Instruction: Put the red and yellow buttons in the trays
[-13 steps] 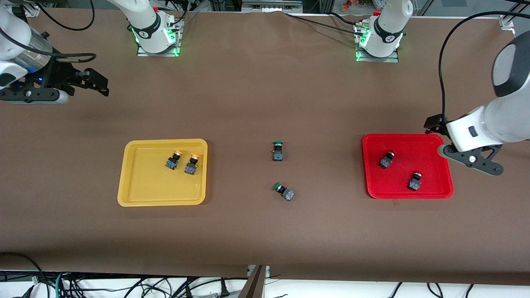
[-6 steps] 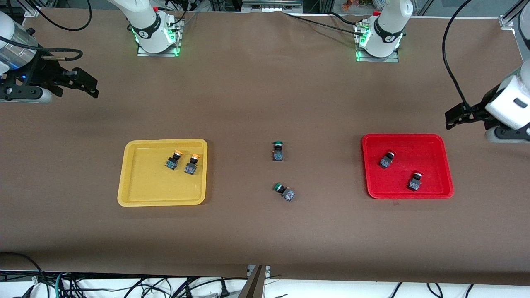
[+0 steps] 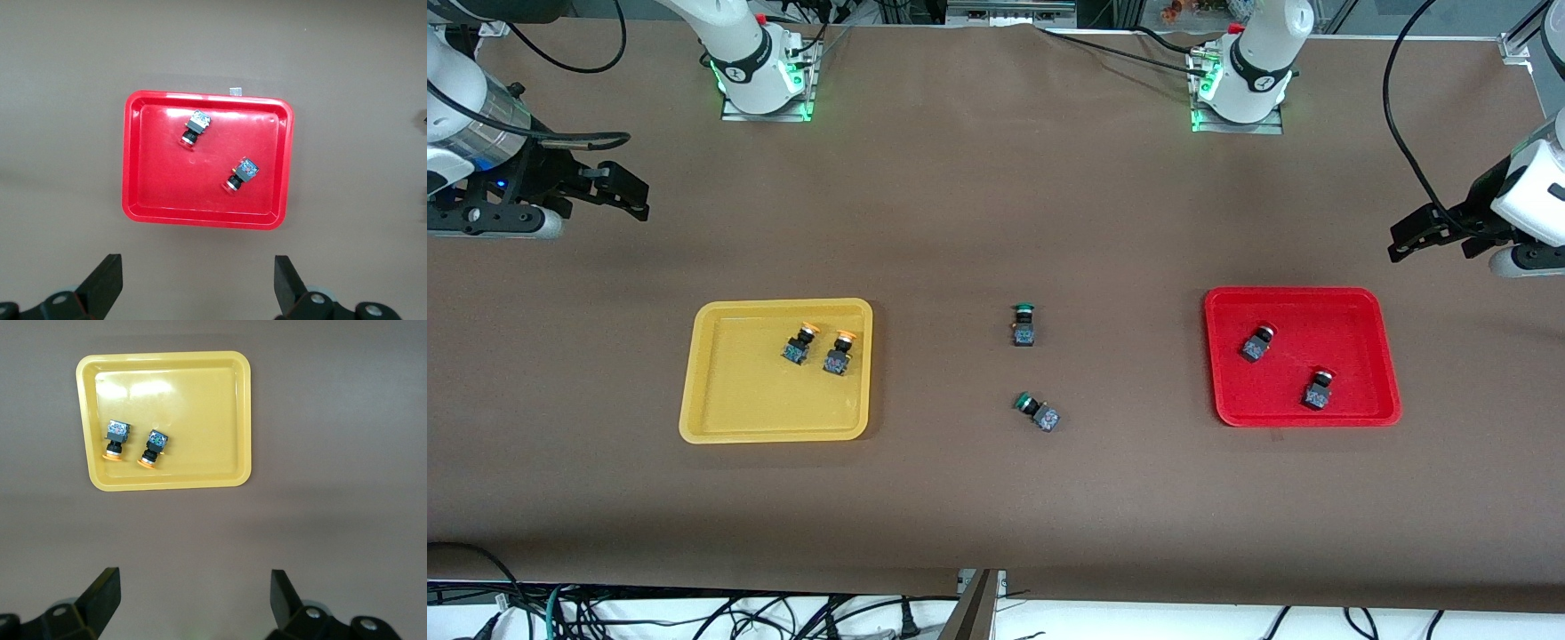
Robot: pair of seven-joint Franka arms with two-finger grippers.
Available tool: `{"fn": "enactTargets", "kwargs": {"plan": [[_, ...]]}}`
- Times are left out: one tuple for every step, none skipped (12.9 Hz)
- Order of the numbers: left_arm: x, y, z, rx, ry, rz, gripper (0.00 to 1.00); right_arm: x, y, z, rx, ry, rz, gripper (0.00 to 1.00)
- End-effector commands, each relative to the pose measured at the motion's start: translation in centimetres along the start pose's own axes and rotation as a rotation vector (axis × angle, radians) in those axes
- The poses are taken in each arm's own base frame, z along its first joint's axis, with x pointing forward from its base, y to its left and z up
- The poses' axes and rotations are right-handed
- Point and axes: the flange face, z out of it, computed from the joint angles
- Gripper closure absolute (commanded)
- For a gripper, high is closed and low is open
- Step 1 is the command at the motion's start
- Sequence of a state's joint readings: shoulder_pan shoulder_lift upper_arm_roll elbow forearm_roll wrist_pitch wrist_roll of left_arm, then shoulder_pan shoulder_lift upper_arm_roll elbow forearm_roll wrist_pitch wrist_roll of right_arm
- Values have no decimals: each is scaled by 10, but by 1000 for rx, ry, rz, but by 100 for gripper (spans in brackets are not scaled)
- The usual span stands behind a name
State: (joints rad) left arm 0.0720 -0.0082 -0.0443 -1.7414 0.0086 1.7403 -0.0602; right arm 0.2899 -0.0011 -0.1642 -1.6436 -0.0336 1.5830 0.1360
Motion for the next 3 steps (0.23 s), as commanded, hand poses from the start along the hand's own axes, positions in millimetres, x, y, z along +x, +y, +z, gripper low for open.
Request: {"fn": "enactTargets", "kwargs": {"plan": [[-7, -3, -8, -13, -3, -18, 0, 1, 2, -9, -10, 3, -11, 1], [-8, 2, -8, -15, -9, -10, 0, 2, 5, -8, -10, 2, -8, 1], [-8, -1, -8, -13, -19, -14, 0, 2, 5, -9, -10, 2, -9, 1]]}}
